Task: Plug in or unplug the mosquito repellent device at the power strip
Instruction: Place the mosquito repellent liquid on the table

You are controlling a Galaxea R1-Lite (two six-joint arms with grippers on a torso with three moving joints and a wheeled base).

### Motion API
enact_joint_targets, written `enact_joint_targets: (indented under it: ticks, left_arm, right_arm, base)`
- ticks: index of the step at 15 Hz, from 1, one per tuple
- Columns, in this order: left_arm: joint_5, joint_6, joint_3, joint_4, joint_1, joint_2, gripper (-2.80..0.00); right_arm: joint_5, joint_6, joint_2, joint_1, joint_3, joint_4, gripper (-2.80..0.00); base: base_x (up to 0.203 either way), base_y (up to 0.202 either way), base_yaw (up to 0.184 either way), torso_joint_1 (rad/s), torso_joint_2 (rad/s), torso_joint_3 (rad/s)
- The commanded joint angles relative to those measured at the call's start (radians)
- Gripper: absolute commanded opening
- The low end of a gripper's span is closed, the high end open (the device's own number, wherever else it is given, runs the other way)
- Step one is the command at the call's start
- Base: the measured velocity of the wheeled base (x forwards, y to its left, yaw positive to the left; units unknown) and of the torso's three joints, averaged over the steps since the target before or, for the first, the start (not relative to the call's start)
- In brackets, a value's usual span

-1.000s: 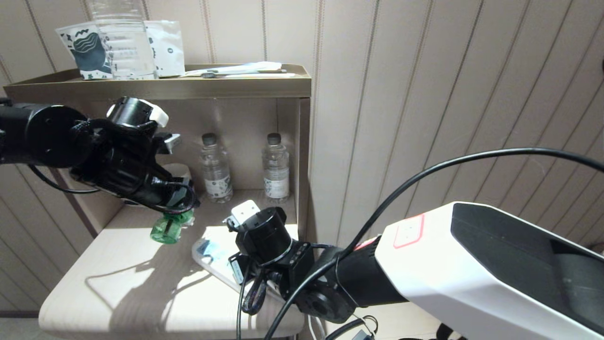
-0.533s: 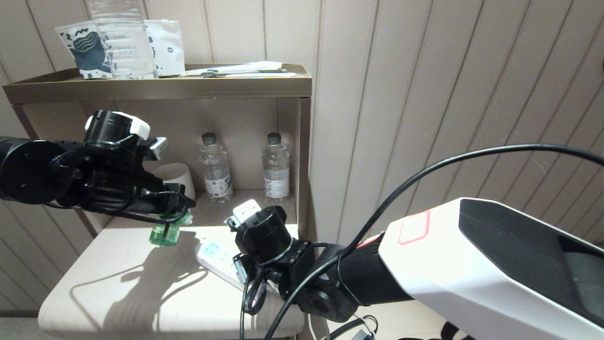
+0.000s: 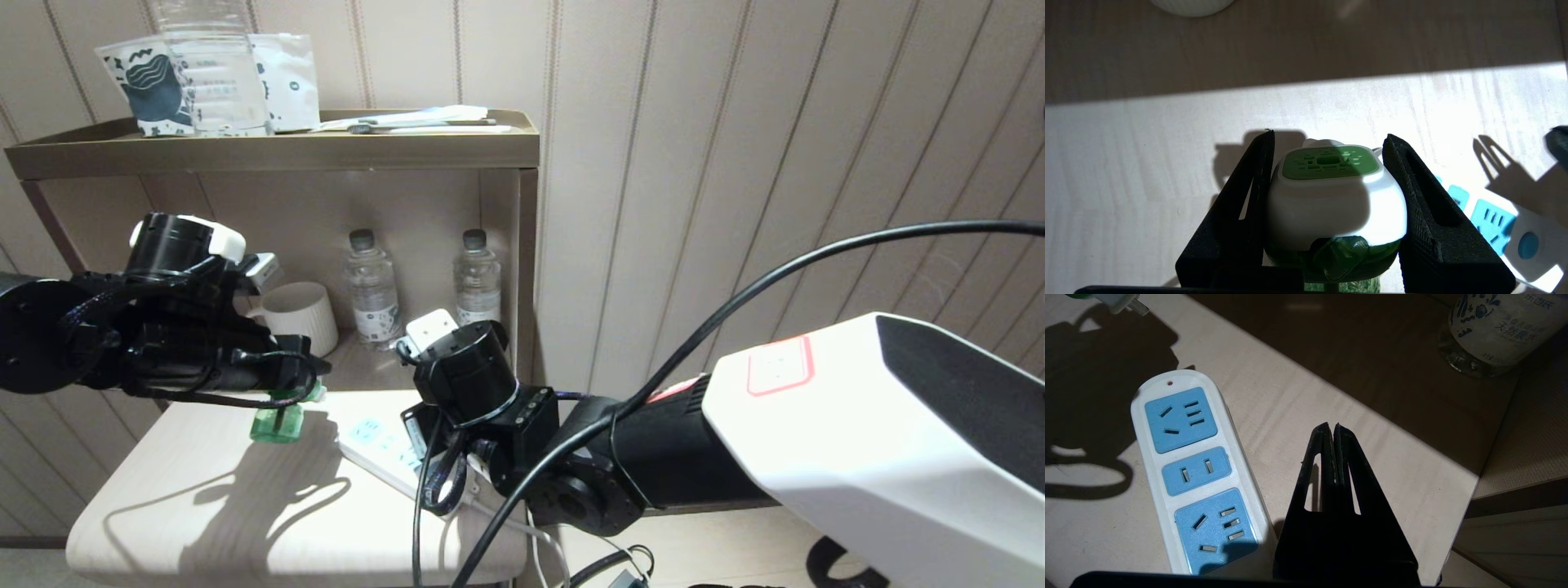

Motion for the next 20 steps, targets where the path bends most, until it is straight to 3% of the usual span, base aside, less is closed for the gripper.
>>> enact_joint_targets:
  ticks: [1,3,11,15,20]
  left_arm:
    - [0.002,-0.001,0.027,0.001,0.001,-0.028,-2.8]
    - [0.004,0.0,0.069,-0.007,0.011,-0.037,-2.8]
    - [0.016,0.004,0.264,-0.208,0.034,-0.113,-2.8]
    - [0.019,0.009,0.361,-0.281,0.035,-0.153,-2.8]
    - [0.016,0.006,0.439,-0.417,0.064,-0.16,-2.8]
  right_arm:
    - [-0.002,0.001,-0.059,0.001,0.012,-0.003,-2.8]
    - [-0.003,-0.004,-0.122,0.0,0.05,0.0,-2.8]
    - [-0.002,-0.037,-0.466,-0.037,0.243,0.108,-2.8]
    - [-0.018,-0.036,-0.574,-0.039,0.335,0.119,-2.8]
    - [-0.029,-0.031,-0.666,-0.098,0.413,0.135,-2.8]
  base:
    - [0.0,0.0,0.0,0.0,0.0,0.0]
    - [0.0,0.0,0.0,0.0,0.0,0.0]
    - [0.0,0.0,0.0,0.0,0.0,0.0]
    - [0.0,0.0,0.0,0.0,0.0,0.0]
    - [0.0,0.0,0.0,0.0,0.0,0.0]
